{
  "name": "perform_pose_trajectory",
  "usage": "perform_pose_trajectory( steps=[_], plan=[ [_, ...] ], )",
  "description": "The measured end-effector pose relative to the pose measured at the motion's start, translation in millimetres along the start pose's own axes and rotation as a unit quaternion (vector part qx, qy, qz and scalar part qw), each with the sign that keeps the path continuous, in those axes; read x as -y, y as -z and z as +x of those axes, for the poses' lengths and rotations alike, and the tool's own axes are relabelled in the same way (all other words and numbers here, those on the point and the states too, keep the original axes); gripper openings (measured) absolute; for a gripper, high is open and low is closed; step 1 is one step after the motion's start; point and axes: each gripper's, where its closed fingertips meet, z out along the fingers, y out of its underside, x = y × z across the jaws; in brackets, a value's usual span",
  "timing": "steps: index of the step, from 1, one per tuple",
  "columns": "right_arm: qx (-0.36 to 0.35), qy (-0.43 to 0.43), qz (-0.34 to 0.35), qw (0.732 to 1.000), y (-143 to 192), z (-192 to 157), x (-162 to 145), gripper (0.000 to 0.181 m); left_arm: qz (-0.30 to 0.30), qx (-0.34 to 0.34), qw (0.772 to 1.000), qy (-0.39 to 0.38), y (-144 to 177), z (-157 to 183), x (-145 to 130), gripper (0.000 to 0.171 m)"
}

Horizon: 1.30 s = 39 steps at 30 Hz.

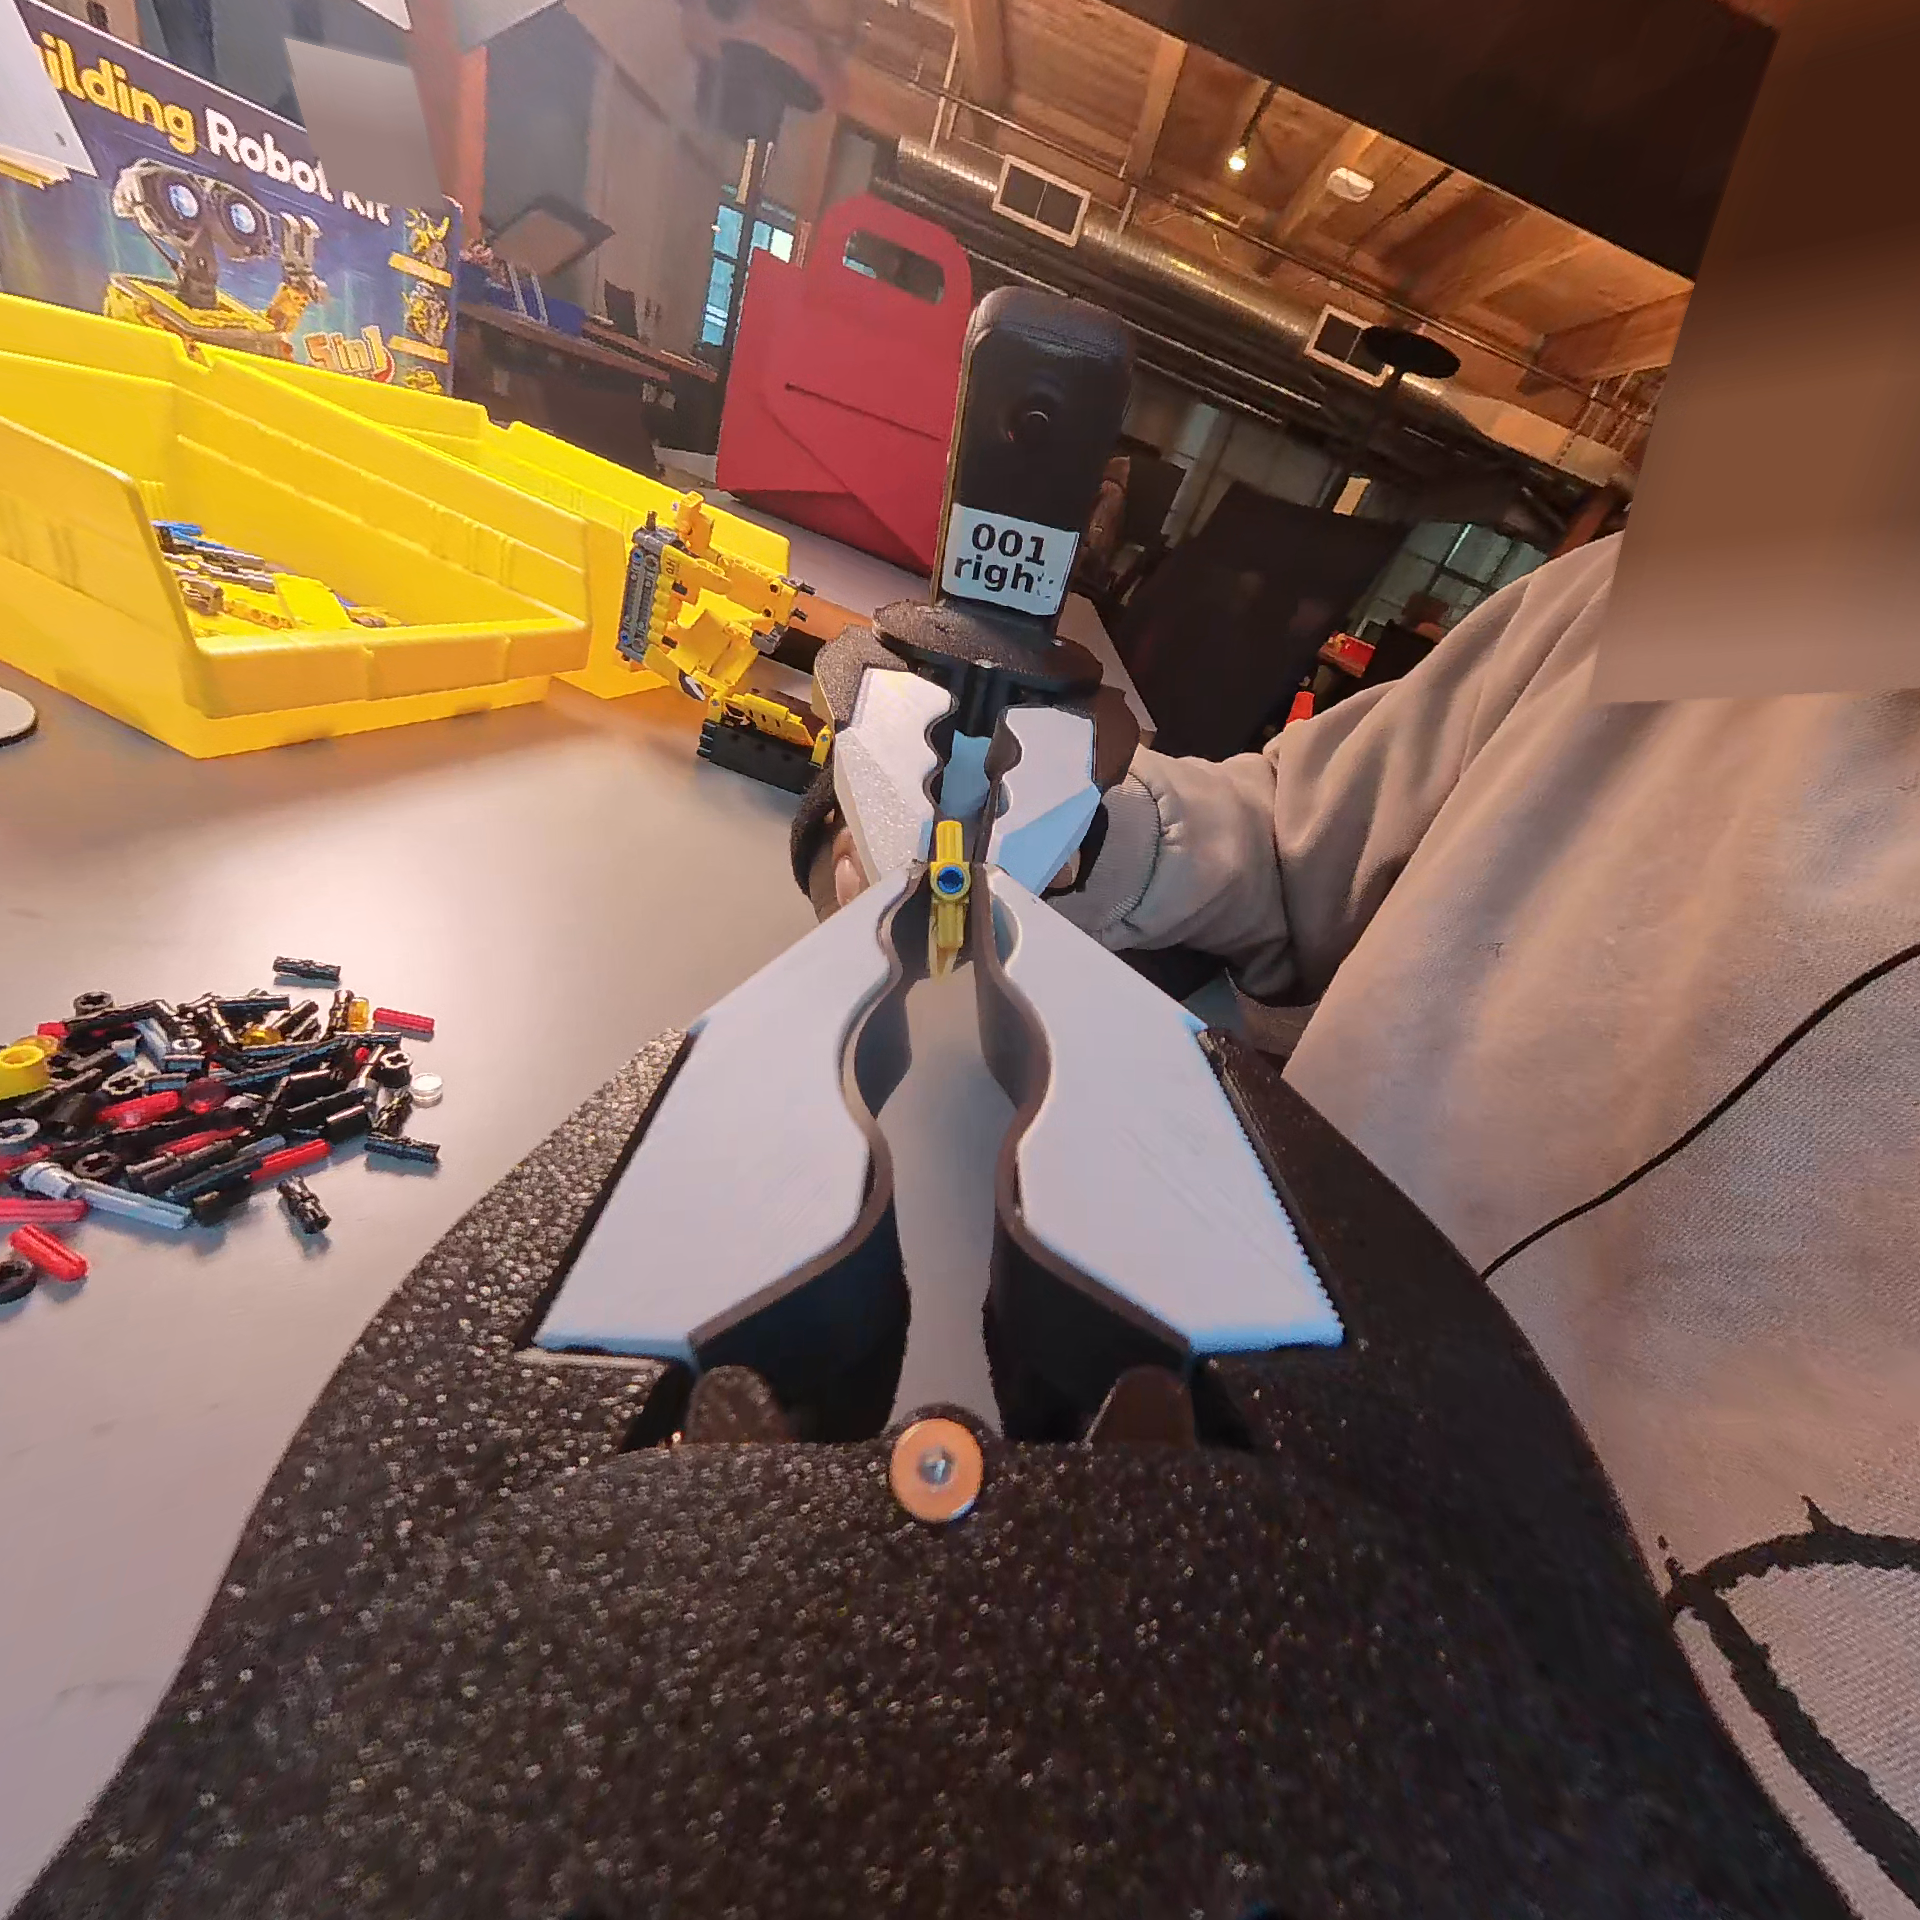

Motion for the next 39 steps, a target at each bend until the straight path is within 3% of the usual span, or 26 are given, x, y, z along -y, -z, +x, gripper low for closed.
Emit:
perform_pose_trajectory(
  steps=[6,7,9,11,16,19,23,33,39],
  plan=[
    [0.009,0.02,0.015,1.0,0.8,0.6,4.5,0.005,-0.009,0.015,1.0,-0.026,3.7,-0.9,6.1,0.005],
    [0.003,0.029,0.008,1.0,3.6,3.3,2.6,0.005,0.042,0.028,0.999,-0.016,15.5,-6.1,23.7,0.006],
    [-0.024,0.014,0.001,1.0,22.8,20.0,-8.8,0.005,0.142,0.064,0.988,-0.007,69.2,-24.2,69.9,0.005],
    [-0.027,-0.001,0.02,0.999,29.9,24.9,-4.1,0.005,0.093,0.092,0.99,-0.057,69.1,-25.0,59.3,0.006],
    [-0.034,0.036,-0.016,0.999,9.6,31.9,-6.1,0.006,0.018,0.066,0.998,-0.008,32.2,-28.3,21.5,0.006],
    [-0.066,0.057,-0.038,0.995,16.7,41.4,-16.8,0.006,-0.053,0.113,0.99,-0.066,28.2,-37.3,-4.0,0.006],
    [-0.103,0.087,-0.095,0.986,24.6,49.9,-35.4,0.006,-0.045,0.091,0.993,-0.059,19.4,-27.6,-4.9,0.006],
    [-0.163,0.11,-0.228,0.954,38.4,79.7,-85.0,0.006,-0.048,0.145,0.988,-0.016,30.0,-52.8,-12.1,0.006],
    [-0.199,0.09,-0.222,0.95,32.8,96.7,-86.9,0.006,-0.035,0.16,0.986,0.028,34.4,-64.6,-13.7,0.006]
  ],
)
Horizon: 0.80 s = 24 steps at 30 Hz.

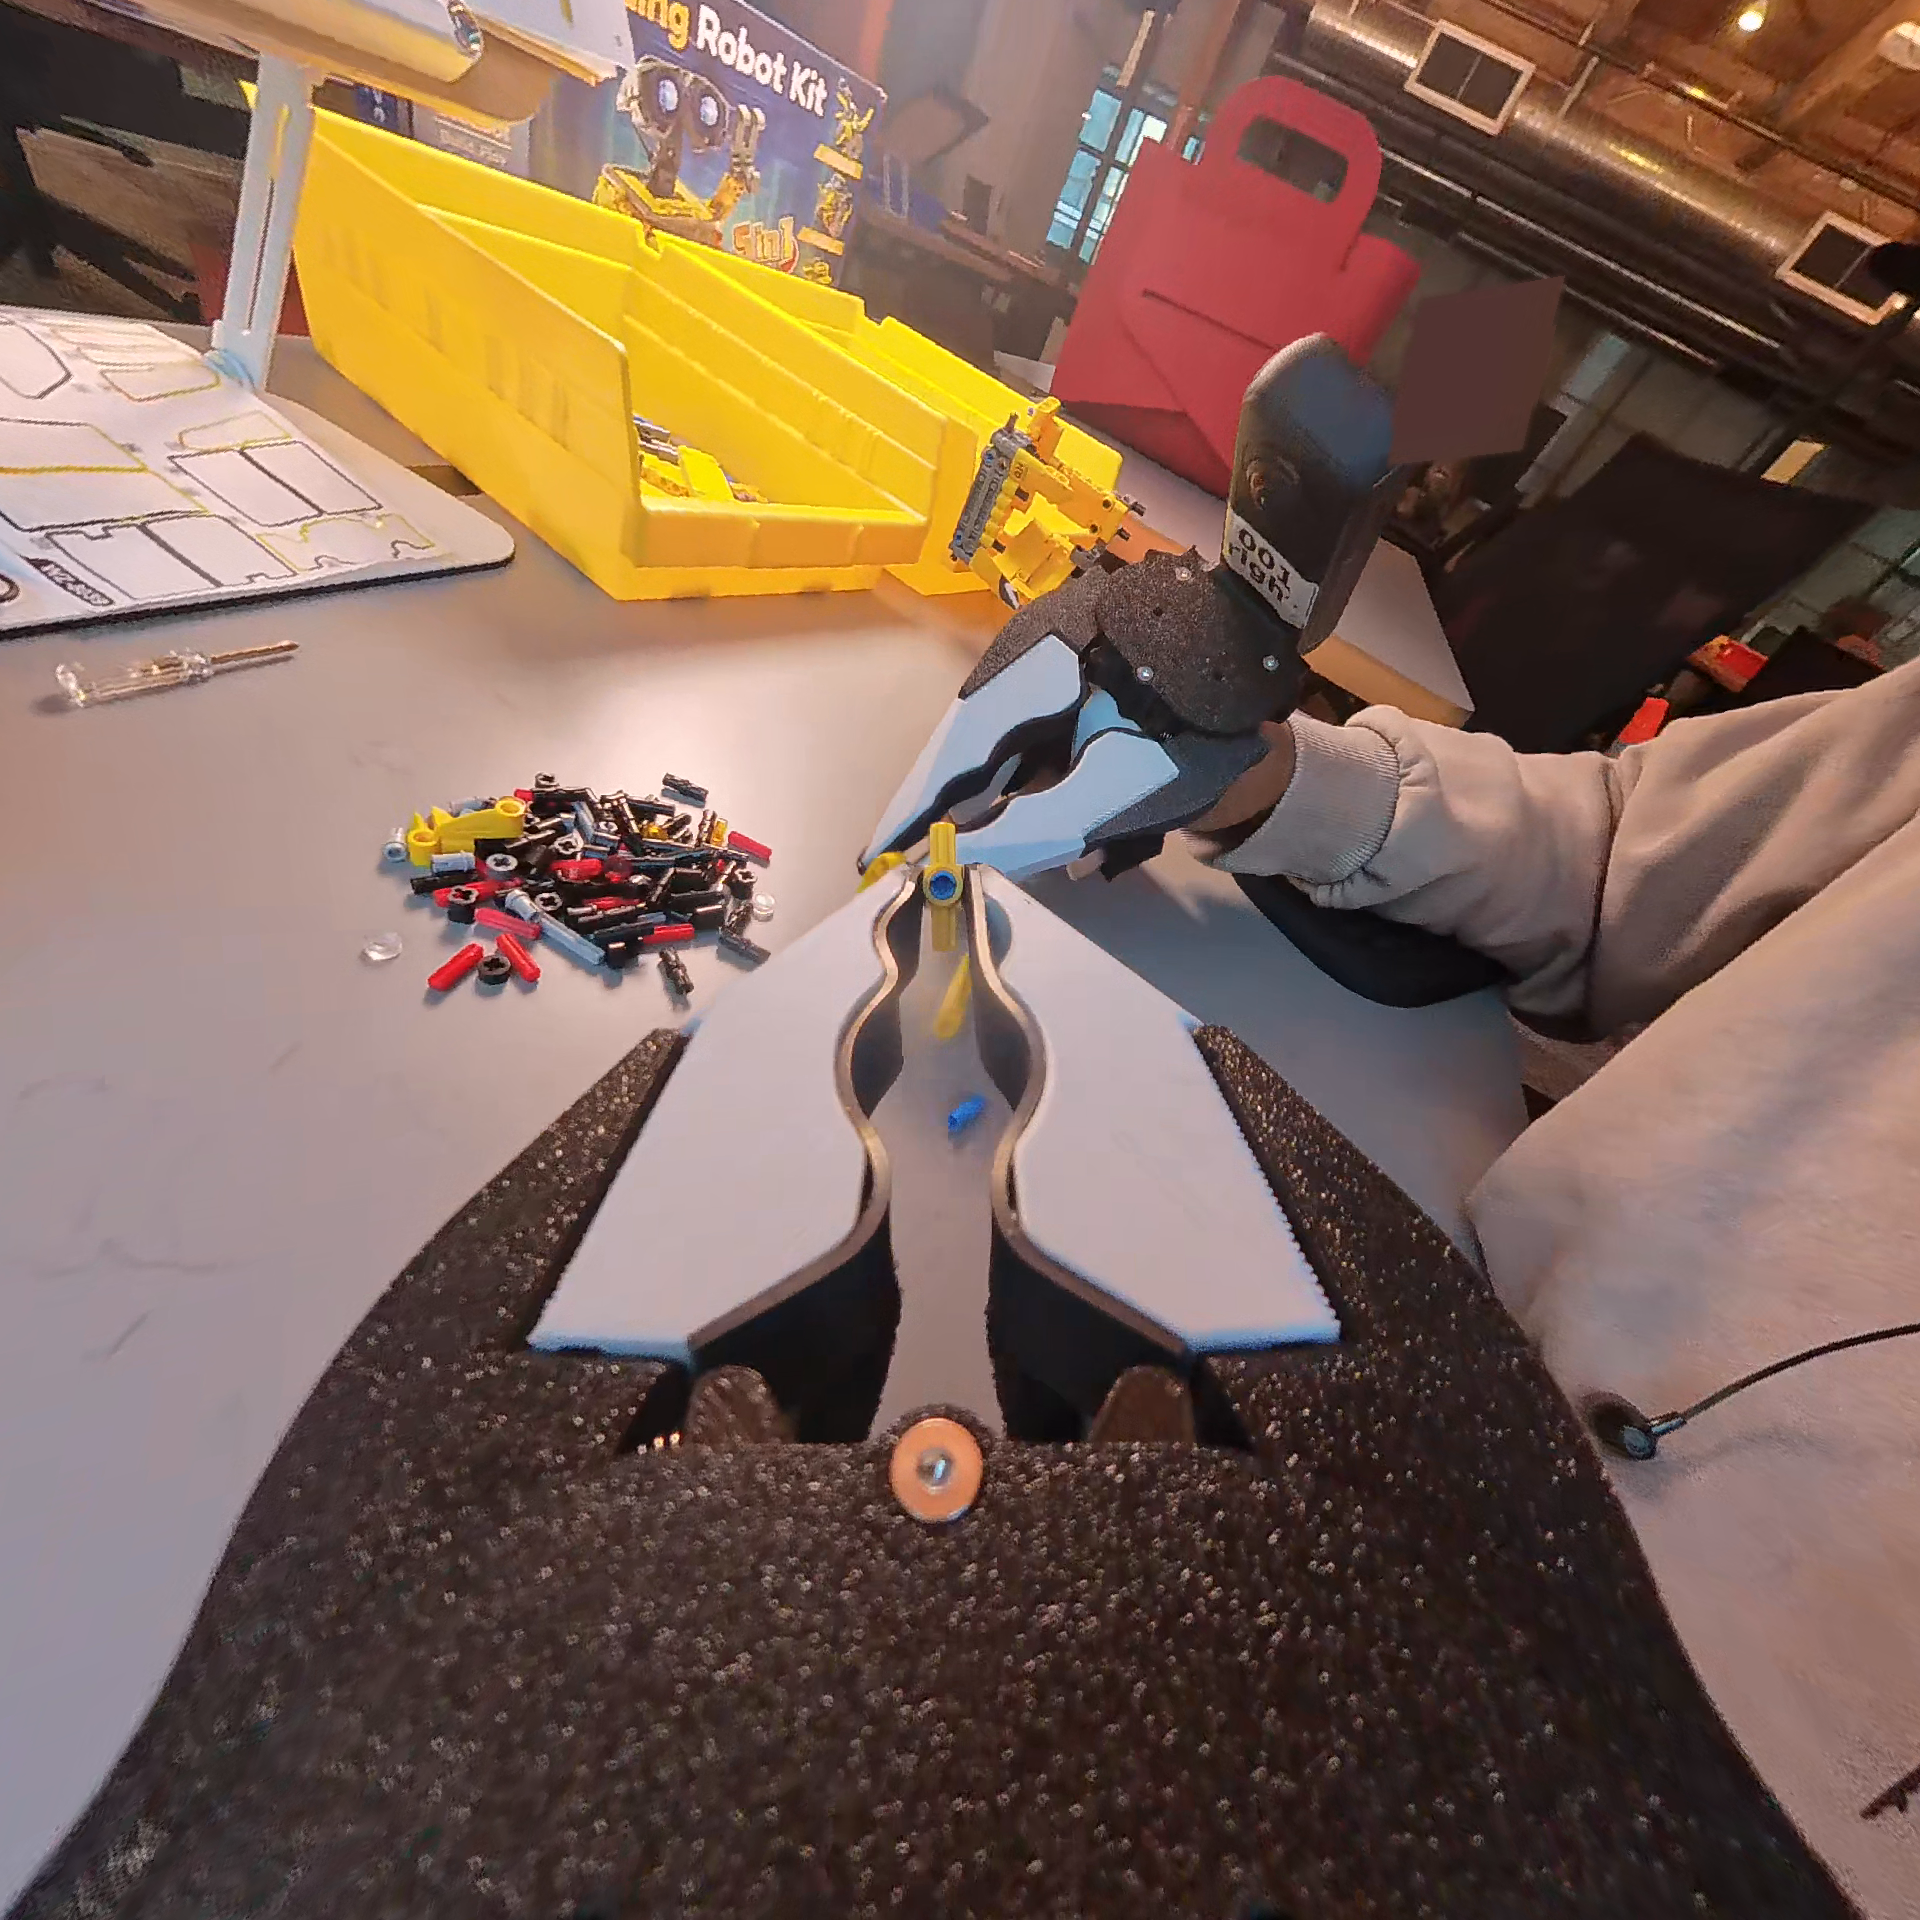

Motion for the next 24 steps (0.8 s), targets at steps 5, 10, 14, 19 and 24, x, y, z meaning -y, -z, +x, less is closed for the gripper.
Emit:
perform_pose_trajectory(
  steps=[5,10,14,19,24],
  plan=[
    [-0.05,0.018,0.019,0.998,-28.8,34.1,29.2,0.005,-0.01,0.009,1.0,0.02,-4.2,-9.4,-7.3,0.006],
    [-0.081,0.044,-0.036,0.995,-63.7,64.0,22.2,0.006,-0.009,0.002,0.999,0.044,-5.5,-10.0,-10.6,0.006],
    [-0.09,0.043,-0.021,0.995,-59.2,63.9,25.4,0.017,0.004,-0.009,0.998,0.064,-4.3,-8.6,-7.3,0.007],
    [-0.011,0.059,0.093,0.994,-18.2,27.9,66.8,0.019,0.051,-0.069,0.987,0.137,-0.8,-0.2,5.1,0.006],
    [0.12,0.041,0.204,0.971,17.3,-31.6,111.9,0.017,0.144,-0.171,0.941,0.254,14.4,3.9,31.5,0.006]
  ],
)
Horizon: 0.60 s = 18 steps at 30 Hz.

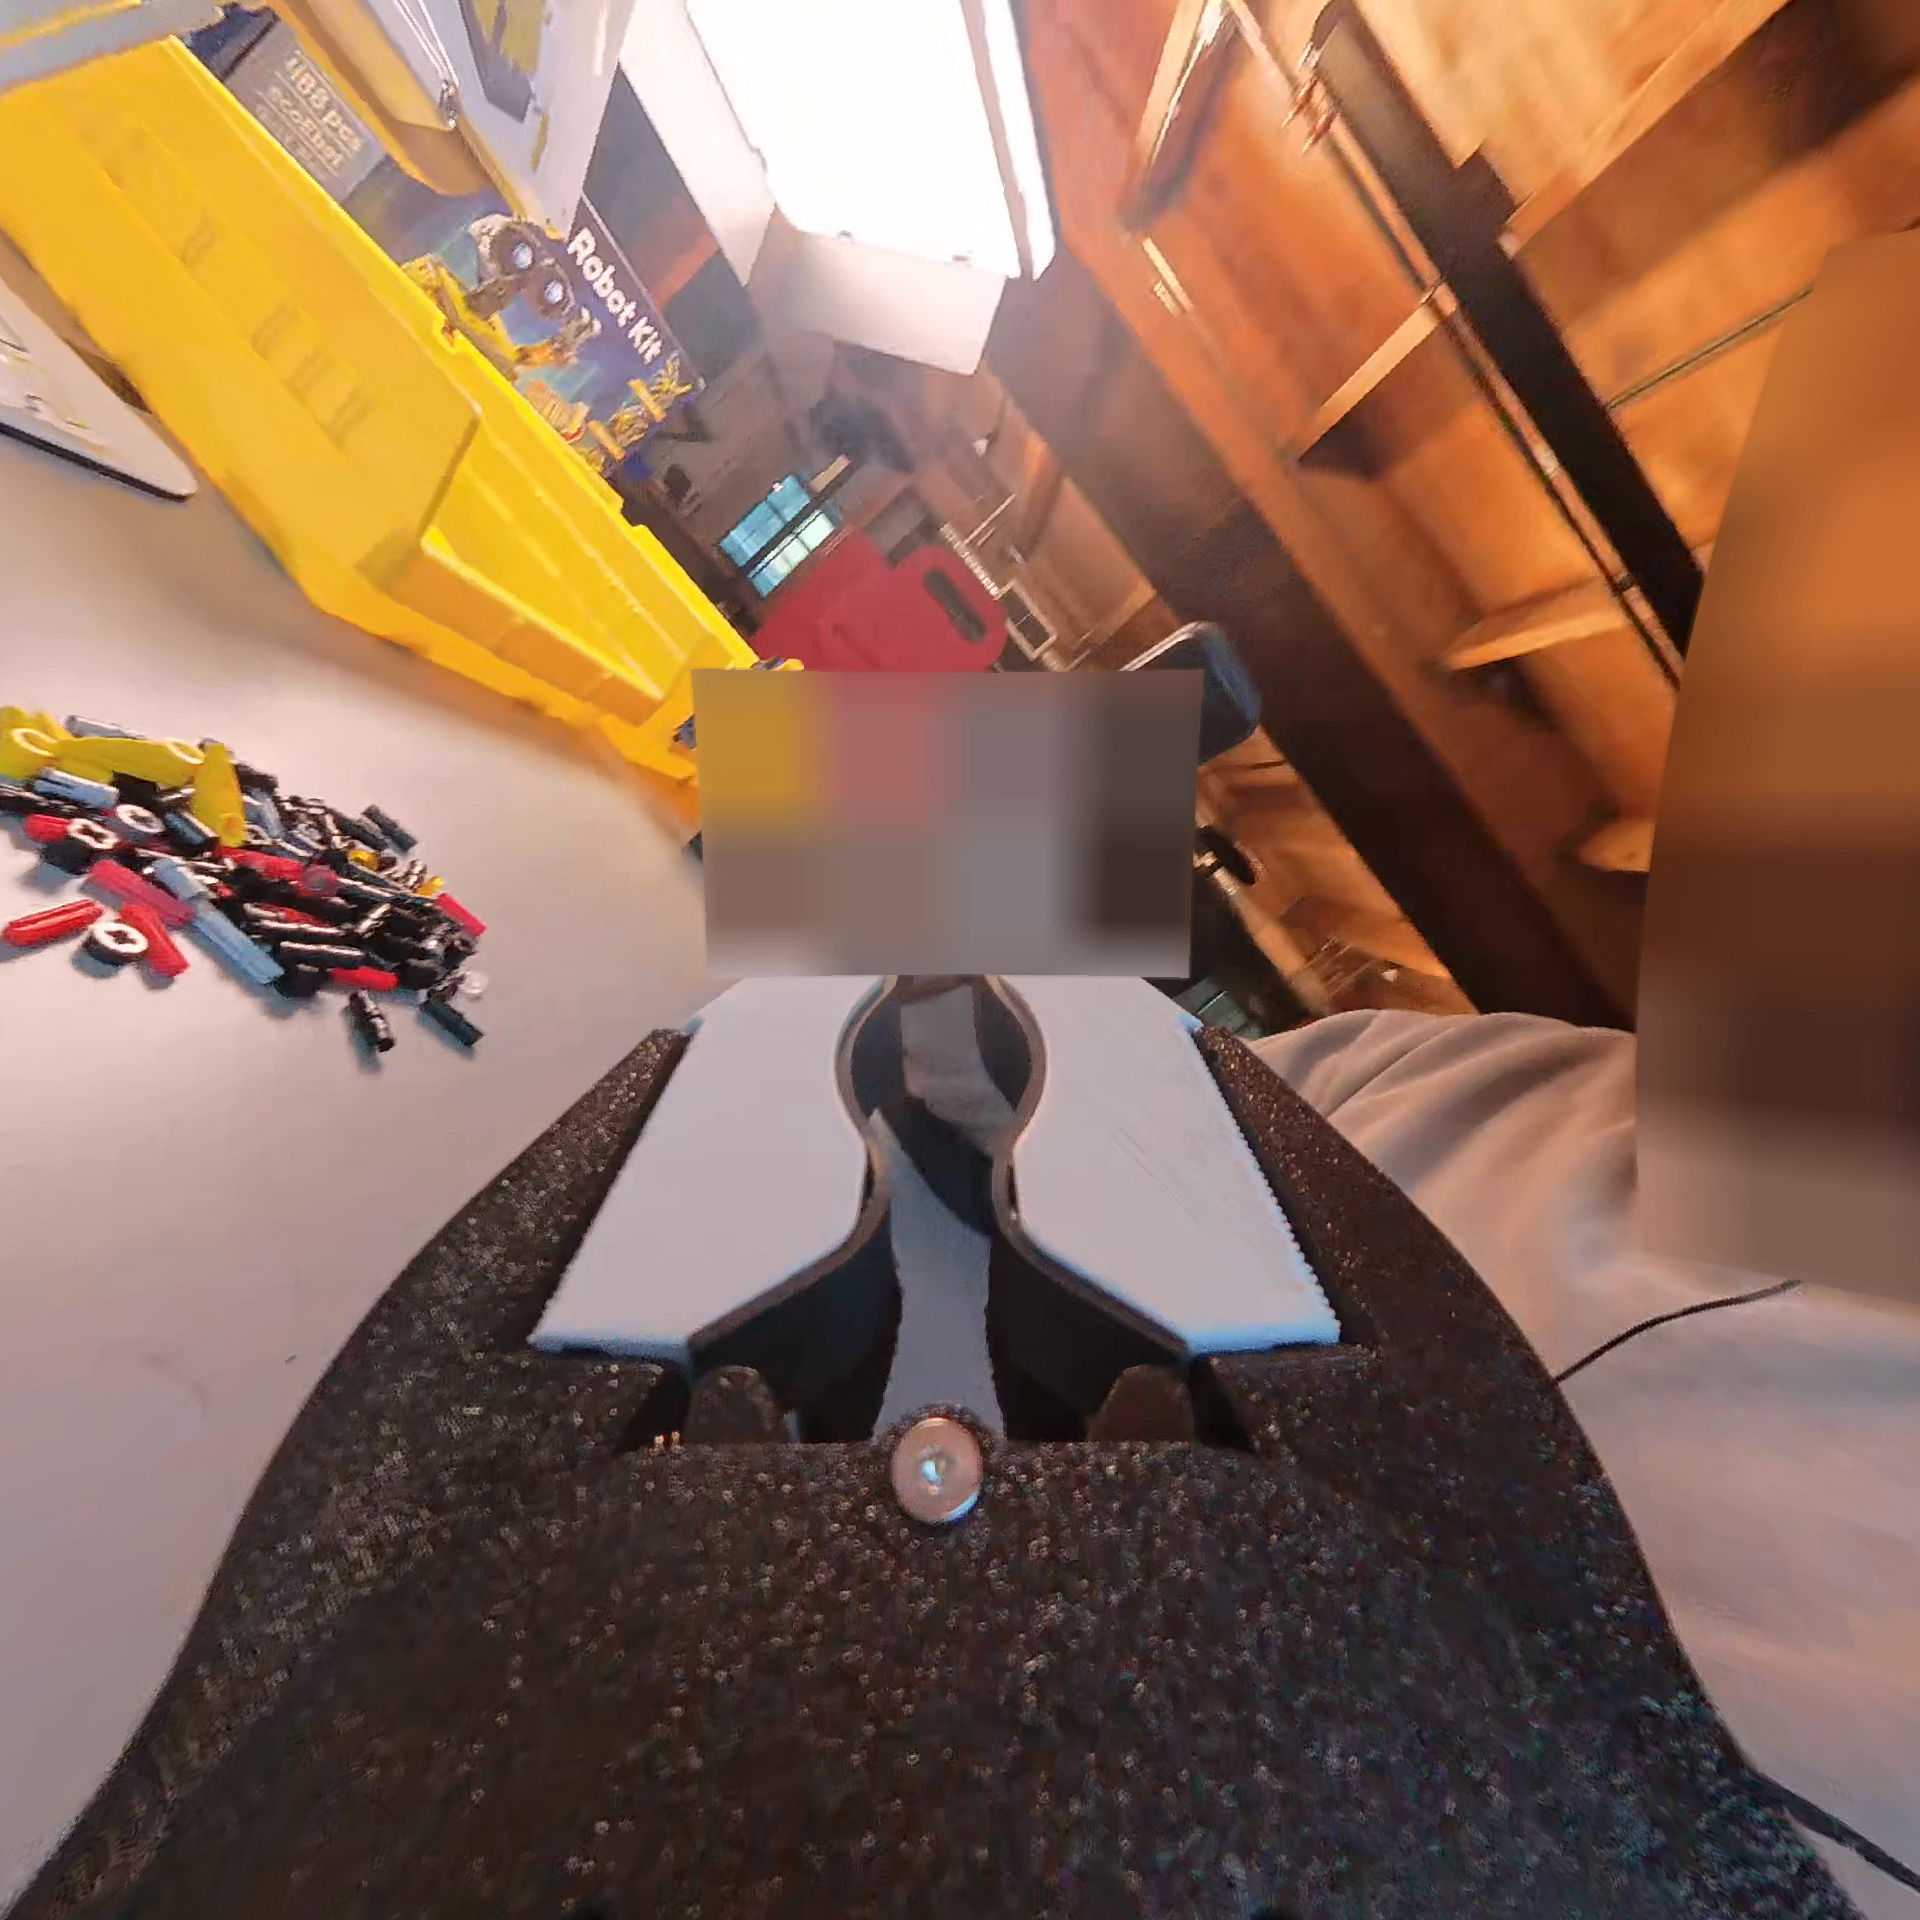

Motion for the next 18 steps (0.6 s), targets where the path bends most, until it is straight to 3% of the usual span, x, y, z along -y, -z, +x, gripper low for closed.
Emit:
perform_pose_trajectory(
  steps=[4,12,15,18],
  plan=[
    [-0.032,0.006,0.01,0.999,-8.1,1.5,12.4,0.013,0.003,-0.015,1.0,0.007,-1.5,3.5,-0.2,0.006],
    [-0.074,0.068,-0.044,0.994,-17.6,0.3,2.2,0.004,-0.006,0.001,1.0,-0.001,-6.0,0.3,-6.1,0.005],
    [-0.102,0.103,-0.082,0.986,-20.0,4.6,-5.1,0.004,-0.014,0.053,0.997,-0.053,-5.1,-8.7,-6.5,0.005],
    [-0.132,0.148,-0.135,0.971,-23.5,9.1,-17.9,0.005,-0.054,0.14,0.975,-0.164,-3.8,-21.9,-11.5,0.006]
  ],
)
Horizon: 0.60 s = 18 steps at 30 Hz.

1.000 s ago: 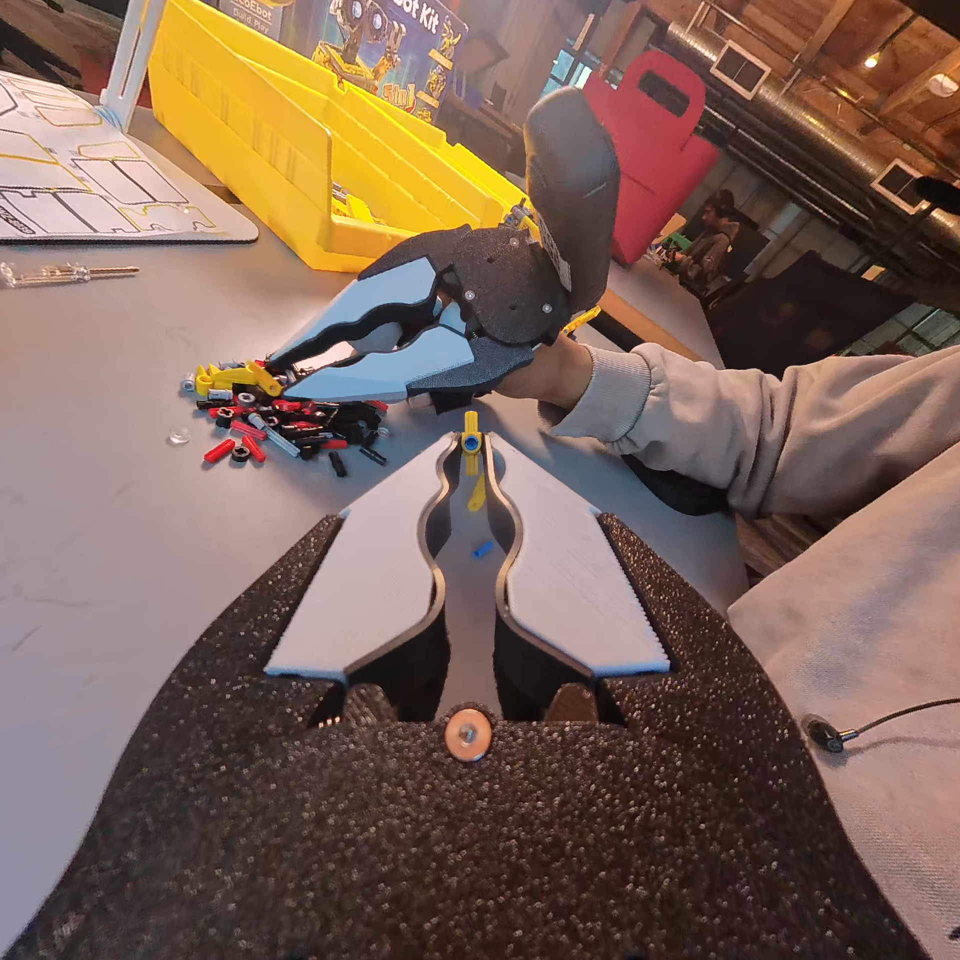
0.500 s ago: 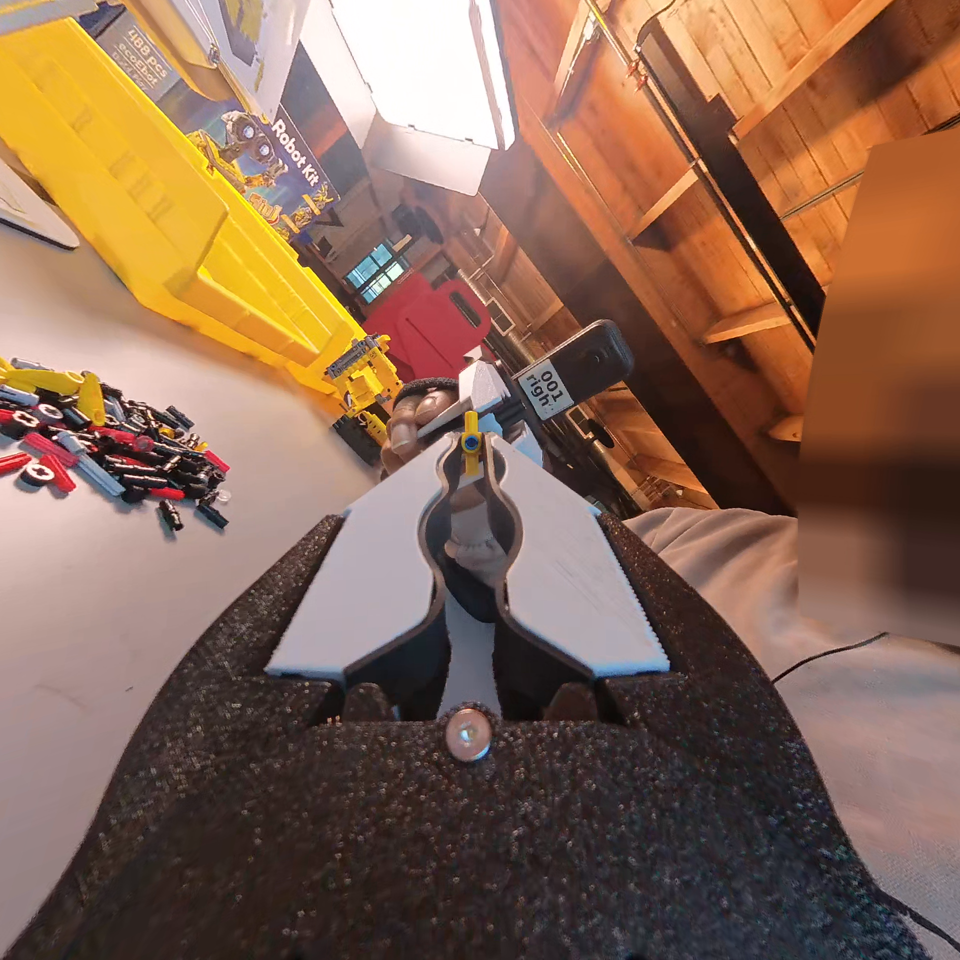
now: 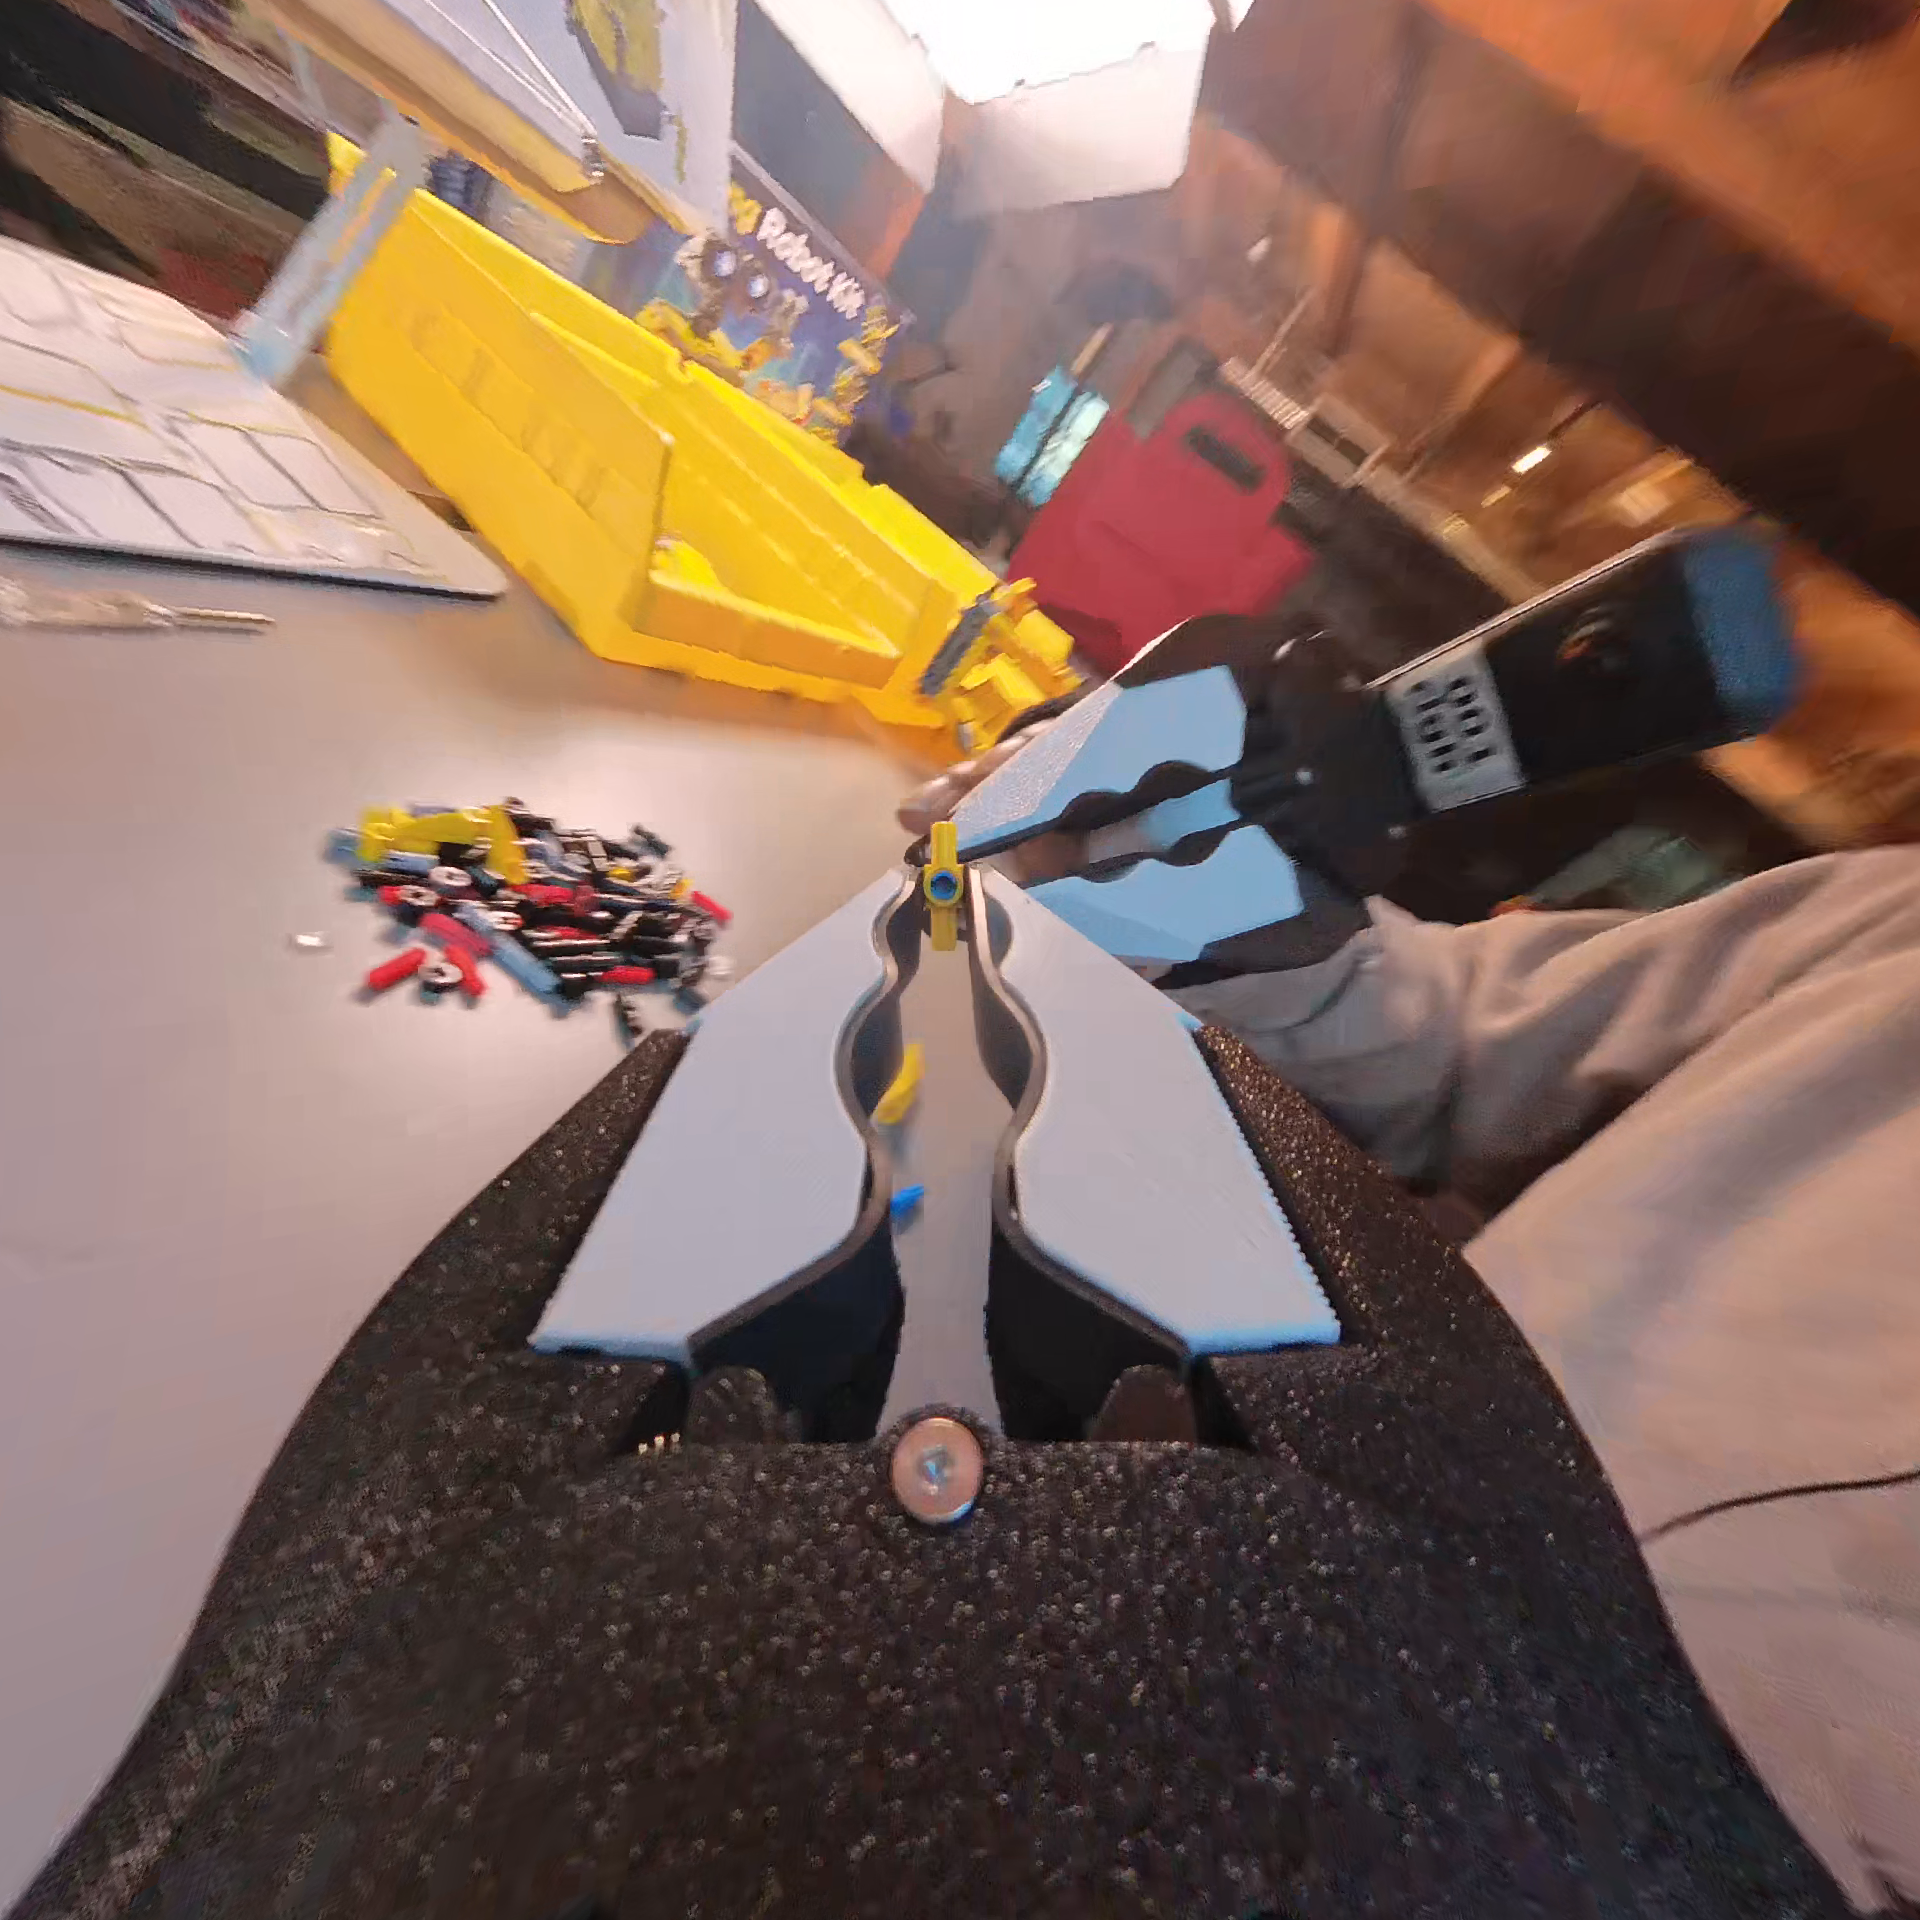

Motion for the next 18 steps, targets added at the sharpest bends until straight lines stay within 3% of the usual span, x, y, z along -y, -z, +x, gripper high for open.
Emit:
perform_pose_trajectory(
  steps=[3,6,10,18],
  plan=[
    [-0.028,0.045,-0.032,0.998,-6.2,0.1,-8.6,0.004,-0.027,0.077,0.992,-0.1,-0.7,-9.2,-4.0,0.006],
    [-0.041,0.076,-0.043,0.995,-7.7,0.3,-10.7,0.003,-0.033,0.098,0.987,-0.121,-0.7,-11.1,-5.0,0.006],
    [-0.027,0.077,-0.034,0.996,-6.4,-1.6,-9.8,0.001,-0.046,0.091,0.987,-0.128,0.5,-8.3,-4.4,0.005],
    [0.002,0.082,0.009,0.997,11.0,0.6,2.1,0.001,-0.035,0.019,0.997,-0.07,-0.9,8.3,6.0,0.005]
  ],
)
